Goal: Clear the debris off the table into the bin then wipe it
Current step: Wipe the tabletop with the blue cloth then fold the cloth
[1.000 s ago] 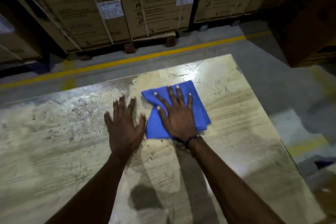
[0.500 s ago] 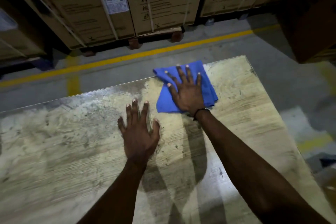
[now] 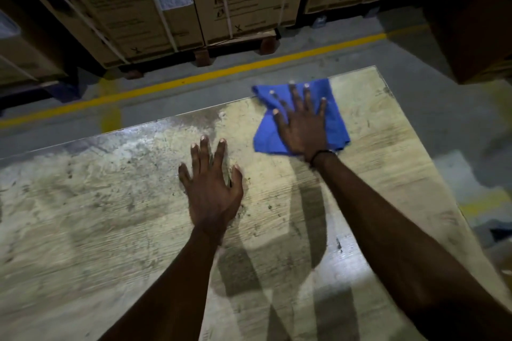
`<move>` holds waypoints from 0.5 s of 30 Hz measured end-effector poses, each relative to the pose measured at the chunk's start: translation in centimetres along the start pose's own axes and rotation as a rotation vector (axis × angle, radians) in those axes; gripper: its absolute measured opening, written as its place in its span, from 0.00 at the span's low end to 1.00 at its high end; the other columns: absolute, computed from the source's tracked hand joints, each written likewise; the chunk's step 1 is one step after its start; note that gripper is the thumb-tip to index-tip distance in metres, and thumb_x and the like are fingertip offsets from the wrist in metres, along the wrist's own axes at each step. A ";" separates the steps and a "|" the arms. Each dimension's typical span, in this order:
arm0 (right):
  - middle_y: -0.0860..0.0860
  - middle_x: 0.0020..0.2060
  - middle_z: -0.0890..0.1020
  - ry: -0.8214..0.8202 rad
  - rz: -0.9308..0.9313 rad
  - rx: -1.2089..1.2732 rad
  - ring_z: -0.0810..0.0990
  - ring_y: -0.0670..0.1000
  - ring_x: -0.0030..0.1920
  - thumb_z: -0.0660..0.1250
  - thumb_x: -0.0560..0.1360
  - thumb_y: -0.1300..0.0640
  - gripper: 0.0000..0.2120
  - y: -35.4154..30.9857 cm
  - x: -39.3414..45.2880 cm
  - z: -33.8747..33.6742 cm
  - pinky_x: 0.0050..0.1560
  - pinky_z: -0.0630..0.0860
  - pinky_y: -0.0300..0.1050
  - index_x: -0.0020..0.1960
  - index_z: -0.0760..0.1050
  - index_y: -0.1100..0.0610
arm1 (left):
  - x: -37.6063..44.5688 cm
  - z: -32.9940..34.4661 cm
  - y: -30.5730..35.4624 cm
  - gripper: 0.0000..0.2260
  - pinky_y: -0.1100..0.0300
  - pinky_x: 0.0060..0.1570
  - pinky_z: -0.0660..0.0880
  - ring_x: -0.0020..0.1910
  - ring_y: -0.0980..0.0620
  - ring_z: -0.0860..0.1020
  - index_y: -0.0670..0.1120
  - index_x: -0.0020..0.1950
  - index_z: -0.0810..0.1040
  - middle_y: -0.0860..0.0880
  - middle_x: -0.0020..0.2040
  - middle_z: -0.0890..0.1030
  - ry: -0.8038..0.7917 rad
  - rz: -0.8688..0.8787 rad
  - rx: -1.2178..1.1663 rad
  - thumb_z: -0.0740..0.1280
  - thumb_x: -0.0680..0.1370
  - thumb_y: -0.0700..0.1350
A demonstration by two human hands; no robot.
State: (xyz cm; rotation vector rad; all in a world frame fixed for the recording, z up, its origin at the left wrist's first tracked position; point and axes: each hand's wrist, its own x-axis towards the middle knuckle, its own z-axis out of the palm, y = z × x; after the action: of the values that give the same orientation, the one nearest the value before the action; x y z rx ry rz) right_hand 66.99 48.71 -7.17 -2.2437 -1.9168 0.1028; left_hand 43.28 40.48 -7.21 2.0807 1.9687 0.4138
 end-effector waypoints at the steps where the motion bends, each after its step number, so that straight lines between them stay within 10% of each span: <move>1: 0.49 0.84 0.57 0.008 -0.085 -0.006 0.52 0.59 0.84 0.48 0.85 0.37 0.27 -1.4 -2.0 0.3 0.78 0.49 0.73 0.83 0.57 0.37 | 0.0 0.0 -0.1 0.30 0.36 0.80 0.48 0.85 0.47 0.49 0.57 0.84 0.59 0.50 0.87 0.51 -0.005 0.002 -0.003 0.55 0.82 0.59; 7: 0.44 0.85 0.52 -0.051 -0.177 -0.021 0.46 0.53 0.85 0.50 0.85 0.38 0.26 2.4 -12.7 -0.8 0.80 0.47 0.68 0.82 0.52 0.33 | -0.1 -0.1 -0.3 0.29 0.36 0.80 0.47 0.85 0.47 0.49 0.57 0.85 0.58 0.50 0.87 0.51 0.004 0.020 -0.014 0.54 0.82 0.57; 15: 0.50 0.84 0.57 -0.008 0.057 0.037 0.53 0.61 0.84 0.45 0.83 0.36 0.28 2.5 -2.7 -0.8 0.78 0.48 0.75 0.82 0.60 0.39 | -0.1 0.1 -0.3 0.29 0.36 0.81 0.45 0.85 0.47 0.48 0.55 0.84 0.58 0.49 0.87 0.51 0.003 0.029 -0.034 0.52 0.83 0.58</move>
State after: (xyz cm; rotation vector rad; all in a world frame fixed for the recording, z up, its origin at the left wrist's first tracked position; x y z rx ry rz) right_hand 69.07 45.64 -7.06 -2.2779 -1.8393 0.1549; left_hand 43.03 40.35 -7.47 2.0912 1.9213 0.4536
